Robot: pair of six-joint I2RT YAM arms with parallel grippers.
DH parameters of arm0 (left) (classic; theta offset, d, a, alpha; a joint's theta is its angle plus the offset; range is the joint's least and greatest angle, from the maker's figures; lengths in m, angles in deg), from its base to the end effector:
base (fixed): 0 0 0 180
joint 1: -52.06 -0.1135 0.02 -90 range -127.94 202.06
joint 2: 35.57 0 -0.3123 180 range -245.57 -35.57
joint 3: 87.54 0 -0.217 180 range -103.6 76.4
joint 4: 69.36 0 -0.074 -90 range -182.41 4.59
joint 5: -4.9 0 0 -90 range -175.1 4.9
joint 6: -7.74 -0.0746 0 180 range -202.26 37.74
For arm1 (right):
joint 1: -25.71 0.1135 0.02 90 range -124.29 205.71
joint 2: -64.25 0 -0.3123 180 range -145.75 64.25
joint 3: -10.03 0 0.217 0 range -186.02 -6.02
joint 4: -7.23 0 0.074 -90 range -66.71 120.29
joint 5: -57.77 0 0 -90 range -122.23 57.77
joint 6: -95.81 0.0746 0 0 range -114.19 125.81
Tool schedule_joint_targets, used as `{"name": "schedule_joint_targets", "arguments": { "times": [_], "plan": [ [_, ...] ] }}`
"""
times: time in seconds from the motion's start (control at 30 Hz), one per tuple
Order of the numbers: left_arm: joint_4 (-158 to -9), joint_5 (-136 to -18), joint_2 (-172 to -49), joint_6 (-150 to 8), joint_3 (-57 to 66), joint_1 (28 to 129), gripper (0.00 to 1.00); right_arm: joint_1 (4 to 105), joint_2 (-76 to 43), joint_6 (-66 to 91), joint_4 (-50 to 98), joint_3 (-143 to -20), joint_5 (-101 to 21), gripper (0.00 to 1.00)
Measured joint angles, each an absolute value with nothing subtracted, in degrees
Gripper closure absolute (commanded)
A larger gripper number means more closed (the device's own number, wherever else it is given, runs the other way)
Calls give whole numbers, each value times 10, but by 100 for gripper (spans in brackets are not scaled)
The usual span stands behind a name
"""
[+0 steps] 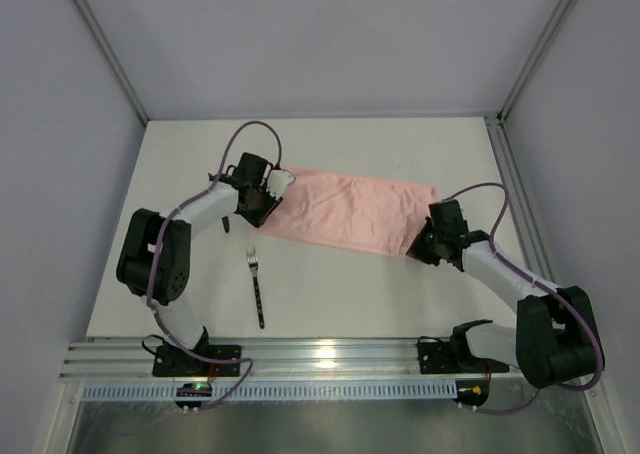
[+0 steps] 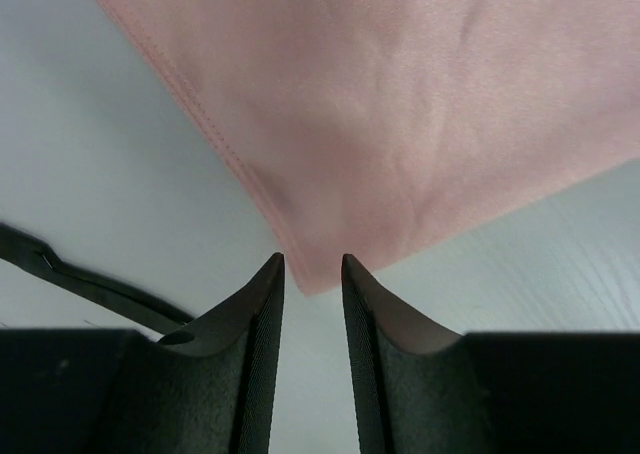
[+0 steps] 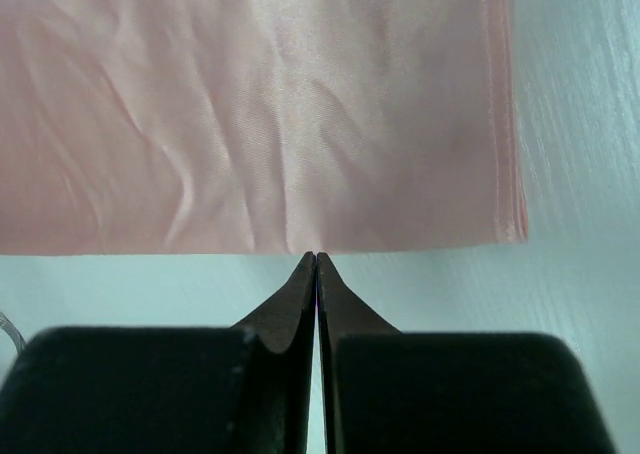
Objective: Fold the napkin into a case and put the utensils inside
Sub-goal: Smooth out the rectangle-folded napkin at the center of the board.
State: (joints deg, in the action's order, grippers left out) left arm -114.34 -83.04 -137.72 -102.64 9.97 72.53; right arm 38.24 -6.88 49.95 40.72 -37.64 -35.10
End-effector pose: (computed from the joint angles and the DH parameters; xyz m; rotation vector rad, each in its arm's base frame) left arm 0.3304 -0.1262 0.2116 0.9520 2.5251 -0.0490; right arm 0.1935 0.0468 0.1981 0.6961 2.5306 0.4274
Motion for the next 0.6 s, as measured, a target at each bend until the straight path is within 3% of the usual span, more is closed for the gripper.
{"name": "schedule_joint_targets", "arguments": {
  "times": [0.1,0.27,0.6],
  "plan": [
    [-1168,-791,-1338,-1028,91,725,68,402,-50,490,449,-420,-337,96],
    [-1181,-749,-1303,-1021,58,743,89,494,-75,486,428,-514,-324,96],
    [-1179,-771,-1419,-1013,57,803,93,624,-321,499,310,-614,-403,96]
  ]
}}
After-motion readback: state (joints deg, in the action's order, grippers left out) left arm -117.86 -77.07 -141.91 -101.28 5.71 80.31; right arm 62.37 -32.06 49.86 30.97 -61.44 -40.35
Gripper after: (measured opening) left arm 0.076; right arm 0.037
